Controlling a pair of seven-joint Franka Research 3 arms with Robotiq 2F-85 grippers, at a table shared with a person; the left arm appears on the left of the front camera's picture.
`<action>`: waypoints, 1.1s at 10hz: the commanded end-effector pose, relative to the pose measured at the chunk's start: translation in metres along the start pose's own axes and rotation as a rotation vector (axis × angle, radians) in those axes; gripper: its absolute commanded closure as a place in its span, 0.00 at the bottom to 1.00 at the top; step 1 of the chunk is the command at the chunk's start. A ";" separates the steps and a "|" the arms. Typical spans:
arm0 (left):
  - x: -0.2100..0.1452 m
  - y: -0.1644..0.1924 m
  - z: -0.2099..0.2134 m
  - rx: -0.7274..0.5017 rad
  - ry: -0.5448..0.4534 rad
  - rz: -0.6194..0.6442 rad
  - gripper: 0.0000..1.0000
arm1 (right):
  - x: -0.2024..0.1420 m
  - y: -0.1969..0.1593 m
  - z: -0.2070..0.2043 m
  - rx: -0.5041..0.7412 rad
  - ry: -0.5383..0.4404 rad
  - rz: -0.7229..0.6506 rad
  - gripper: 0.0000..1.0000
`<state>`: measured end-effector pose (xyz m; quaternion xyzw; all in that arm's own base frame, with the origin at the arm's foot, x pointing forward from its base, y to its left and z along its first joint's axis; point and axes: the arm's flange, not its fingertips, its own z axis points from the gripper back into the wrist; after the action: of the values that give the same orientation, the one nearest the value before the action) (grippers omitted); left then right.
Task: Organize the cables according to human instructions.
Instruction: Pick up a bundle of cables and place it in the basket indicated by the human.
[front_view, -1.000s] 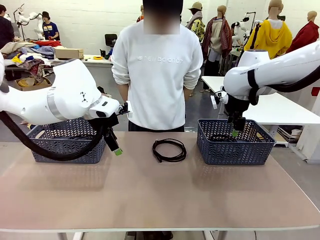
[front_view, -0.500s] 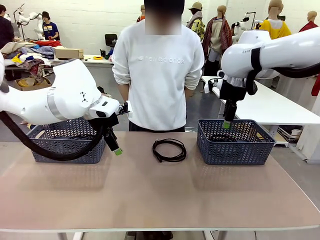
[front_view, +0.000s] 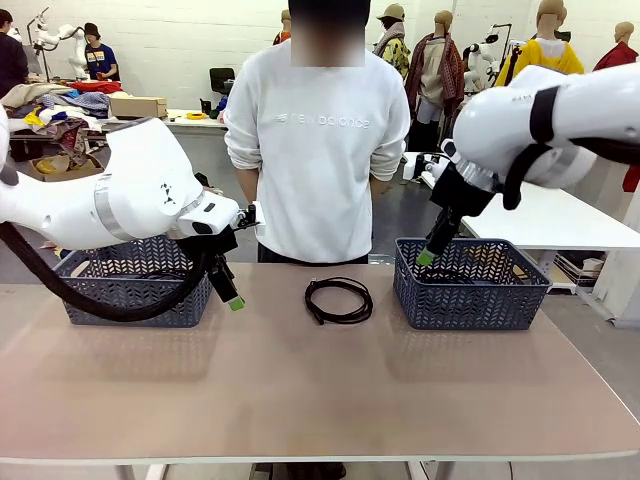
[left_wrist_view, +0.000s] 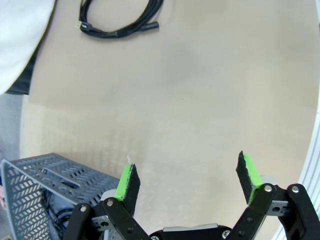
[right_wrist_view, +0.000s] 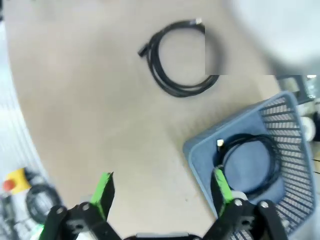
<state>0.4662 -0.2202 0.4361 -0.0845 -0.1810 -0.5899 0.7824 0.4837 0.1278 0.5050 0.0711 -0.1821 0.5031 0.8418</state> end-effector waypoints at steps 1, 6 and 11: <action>-0.001 0.001 0.002 0.003 0.005 -0.002 0.00 | -0.013 0.032 -0.007 -0.121 -0.063 -0.026 0.00; -0.001 0.001 0.002 0.003 0.005 -0.002 0.00 | -0.018 0.046 -0.019 -0.138 -0.130 0.003 0.00; -0.001 0.001 0.002 0.003 0.005 -0.002 0.00 | -0.014 0.046 -0.016 -0.141 -0.099 0.010 0.00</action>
<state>0.4662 -0.2202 0.4362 -0.0845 -0.1811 -0.5899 0.7824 0.4413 0.1431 0.4809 0.0373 -0.2581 0.4917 0.8308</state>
